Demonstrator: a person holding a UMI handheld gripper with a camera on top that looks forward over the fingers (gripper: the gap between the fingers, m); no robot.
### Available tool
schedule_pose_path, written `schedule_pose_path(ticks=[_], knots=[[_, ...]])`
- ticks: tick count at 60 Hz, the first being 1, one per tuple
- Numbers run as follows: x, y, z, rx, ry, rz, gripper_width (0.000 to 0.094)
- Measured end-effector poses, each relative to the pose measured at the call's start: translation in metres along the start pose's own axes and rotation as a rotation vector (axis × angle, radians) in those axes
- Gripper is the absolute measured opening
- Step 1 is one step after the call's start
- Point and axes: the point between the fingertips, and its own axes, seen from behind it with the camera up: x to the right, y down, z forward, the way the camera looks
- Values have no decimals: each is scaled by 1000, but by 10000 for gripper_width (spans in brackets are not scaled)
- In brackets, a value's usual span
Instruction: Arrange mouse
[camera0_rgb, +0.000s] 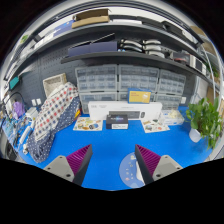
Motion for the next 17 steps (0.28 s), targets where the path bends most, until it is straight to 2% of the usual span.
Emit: schedule_pose_path(ticks=[17], knots=[[1, 11, -1, -10, -1, 0, 868]])
